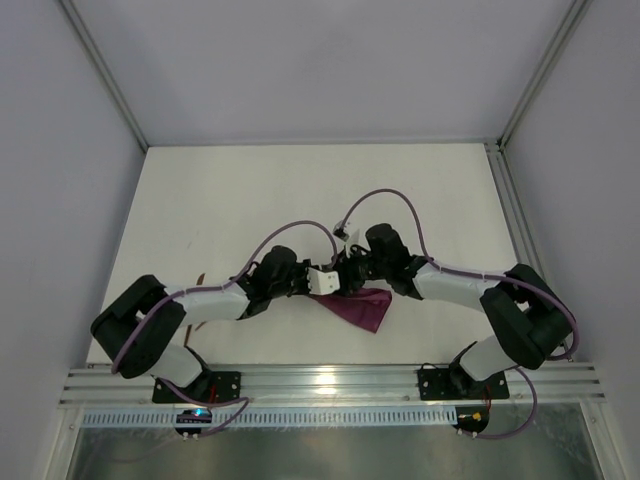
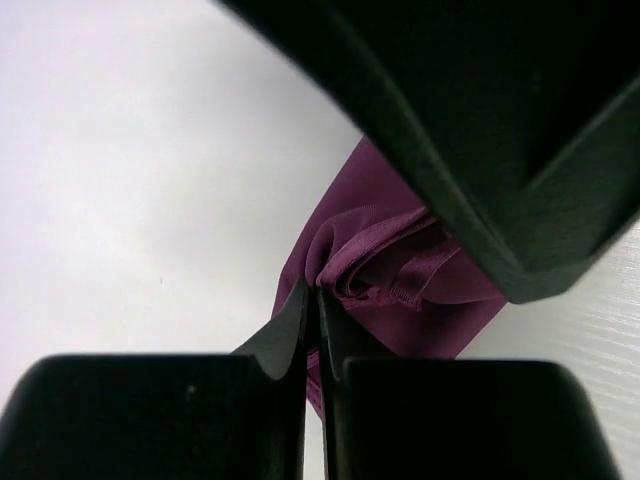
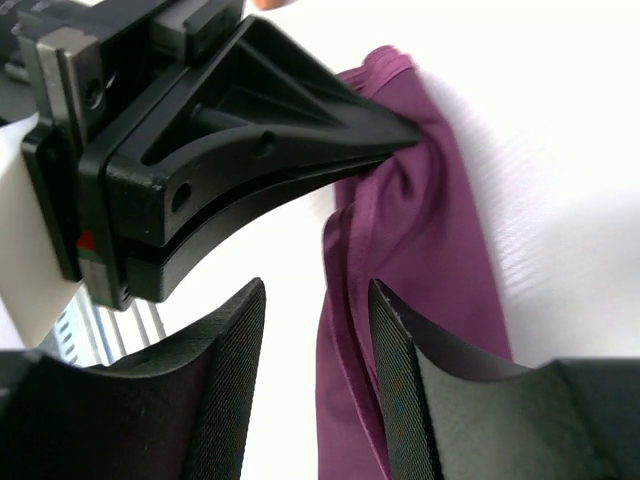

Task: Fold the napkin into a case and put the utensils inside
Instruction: Stuff the top corner of the smaller-rectangle-folded napkin into the folded napkin.

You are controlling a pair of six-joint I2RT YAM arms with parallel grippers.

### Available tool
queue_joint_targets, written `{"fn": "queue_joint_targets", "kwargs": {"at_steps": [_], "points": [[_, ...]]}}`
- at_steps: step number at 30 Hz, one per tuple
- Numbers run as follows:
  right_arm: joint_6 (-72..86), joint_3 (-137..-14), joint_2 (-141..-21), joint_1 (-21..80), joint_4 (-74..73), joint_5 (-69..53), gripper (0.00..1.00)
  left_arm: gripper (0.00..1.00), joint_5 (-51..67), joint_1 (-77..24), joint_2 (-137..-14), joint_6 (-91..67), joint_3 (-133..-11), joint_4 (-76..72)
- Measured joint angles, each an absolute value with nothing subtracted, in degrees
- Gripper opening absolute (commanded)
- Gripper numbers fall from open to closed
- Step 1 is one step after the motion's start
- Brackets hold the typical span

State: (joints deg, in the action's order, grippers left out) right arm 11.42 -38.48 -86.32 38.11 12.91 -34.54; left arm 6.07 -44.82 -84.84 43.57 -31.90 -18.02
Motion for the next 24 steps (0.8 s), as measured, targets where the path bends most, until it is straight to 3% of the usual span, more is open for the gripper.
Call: {"fn": "queue_joint_targets", "kwargs": {"at_steps": [8, 24], "points": [[12.4, -38.59, -86.35, 40.14, 13.87, -24.38, 0.56, 0.0, 6.52, -44.16, -84.55, 40.88, -32.56, -14.02], [17.3, -41.89, -98.5, 43.79, 23.27, -20.62, 0.61, 0.0, 5.67, -43.97, -84.77, 43.9, -31.29, -13.28]]}}
